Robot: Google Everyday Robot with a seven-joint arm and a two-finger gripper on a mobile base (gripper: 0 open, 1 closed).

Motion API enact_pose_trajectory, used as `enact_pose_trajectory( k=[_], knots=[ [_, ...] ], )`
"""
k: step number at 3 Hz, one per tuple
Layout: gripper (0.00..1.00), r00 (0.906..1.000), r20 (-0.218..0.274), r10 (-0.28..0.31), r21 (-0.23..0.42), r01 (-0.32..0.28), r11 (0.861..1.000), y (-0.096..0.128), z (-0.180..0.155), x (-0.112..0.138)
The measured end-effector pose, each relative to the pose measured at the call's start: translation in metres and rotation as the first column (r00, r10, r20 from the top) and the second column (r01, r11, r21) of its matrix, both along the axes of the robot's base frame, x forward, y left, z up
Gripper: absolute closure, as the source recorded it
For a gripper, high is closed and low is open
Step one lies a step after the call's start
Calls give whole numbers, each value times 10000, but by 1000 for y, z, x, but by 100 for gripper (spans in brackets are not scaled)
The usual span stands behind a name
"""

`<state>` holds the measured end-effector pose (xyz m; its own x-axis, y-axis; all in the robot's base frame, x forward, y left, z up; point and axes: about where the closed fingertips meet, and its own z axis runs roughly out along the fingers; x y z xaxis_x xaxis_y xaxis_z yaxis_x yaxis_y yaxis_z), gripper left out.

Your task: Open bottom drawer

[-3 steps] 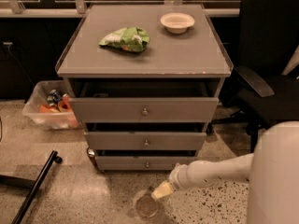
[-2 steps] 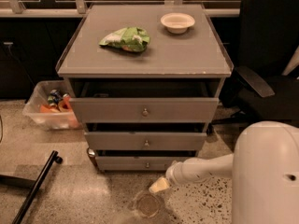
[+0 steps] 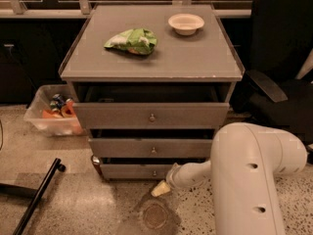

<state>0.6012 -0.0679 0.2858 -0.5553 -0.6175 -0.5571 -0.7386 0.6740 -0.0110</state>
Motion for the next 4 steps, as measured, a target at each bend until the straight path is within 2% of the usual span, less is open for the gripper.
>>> enact_pose_trajectory(
  k=[1,2,3,4],
  knots=[
    [0,9930,613,1012,-523,-981,9938,16,-3,17],
    [0,9930,612,1013,-523,-981,9938,16,-3,17],
    [0,9934,409,1068,-584,-1043,9928,16,-15,21],
    [0,9947,-305,986,-745,-1007,9921,9,-45,29]
  ],
)
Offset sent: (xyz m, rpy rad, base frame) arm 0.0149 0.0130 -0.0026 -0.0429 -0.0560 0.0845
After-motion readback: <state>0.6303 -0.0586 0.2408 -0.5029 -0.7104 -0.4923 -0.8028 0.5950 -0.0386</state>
